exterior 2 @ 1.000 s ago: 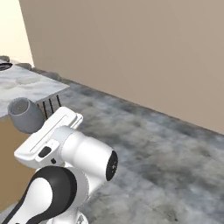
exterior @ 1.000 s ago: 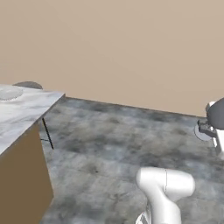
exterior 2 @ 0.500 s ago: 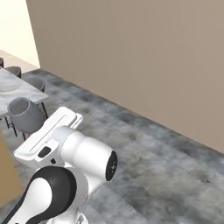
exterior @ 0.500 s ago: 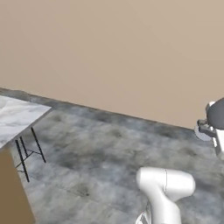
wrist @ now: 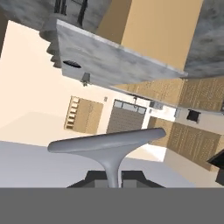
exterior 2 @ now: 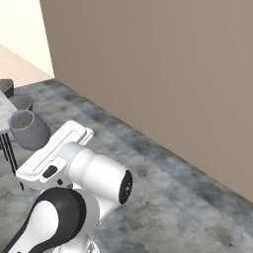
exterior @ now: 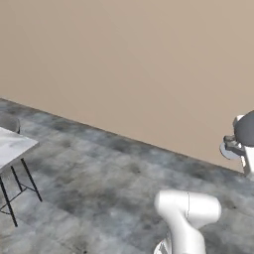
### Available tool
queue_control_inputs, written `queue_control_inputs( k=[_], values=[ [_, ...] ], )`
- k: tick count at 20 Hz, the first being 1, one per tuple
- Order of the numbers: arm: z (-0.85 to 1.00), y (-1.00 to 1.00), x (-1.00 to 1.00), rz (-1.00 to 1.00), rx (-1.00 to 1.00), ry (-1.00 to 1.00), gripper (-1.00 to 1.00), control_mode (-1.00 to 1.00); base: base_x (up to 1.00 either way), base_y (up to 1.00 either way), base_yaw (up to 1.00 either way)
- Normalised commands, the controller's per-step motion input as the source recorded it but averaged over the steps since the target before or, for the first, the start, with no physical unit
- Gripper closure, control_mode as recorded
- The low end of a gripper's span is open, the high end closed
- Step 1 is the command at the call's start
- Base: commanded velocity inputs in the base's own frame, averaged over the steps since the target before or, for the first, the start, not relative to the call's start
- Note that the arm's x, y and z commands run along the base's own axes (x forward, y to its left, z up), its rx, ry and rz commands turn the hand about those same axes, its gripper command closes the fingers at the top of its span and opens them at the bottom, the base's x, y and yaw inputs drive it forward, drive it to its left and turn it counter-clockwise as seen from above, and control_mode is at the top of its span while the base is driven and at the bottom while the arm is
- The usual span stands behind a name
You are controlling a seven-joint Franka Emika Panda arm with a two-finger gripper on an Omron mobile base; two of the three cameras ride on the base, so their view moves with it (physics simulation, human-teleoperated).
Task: Retrieve the wine glasses from the counter and place one next to each plate.
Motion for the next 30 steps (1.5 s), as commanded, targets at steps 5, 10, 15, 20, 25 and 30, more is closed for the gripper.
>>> queue_control_inputs(
  k=[5,10,15,20,25,30],
  values=[
    [0.00,0.00,0.00,0.00,0.00,0.00,1.00,1.00,1.00,-1.00,0.29],
    [0.00,0.00,0.00,0.00,0.00,0.00,1.00,1.00,1.00,-1.00,0.30],
    [0.00,0.00,0.00,0.00,0.00,0.00,1.00,1.00,1.00,-1.00,0.32],
    [0.00,0.00,0.00,0.00,0.00,0.00,1.00,1.00,1.00,-0.93,0.47],
    [0.00,0.00,0.00,0.00,0.00,0.00,1.00,1.00,1.00,-0.74,0.60],
    [0.00,0.00,0.00,0.00,0.00,0.00,1.00,1.00,1.00,-0.59,0.66]
  ],
)
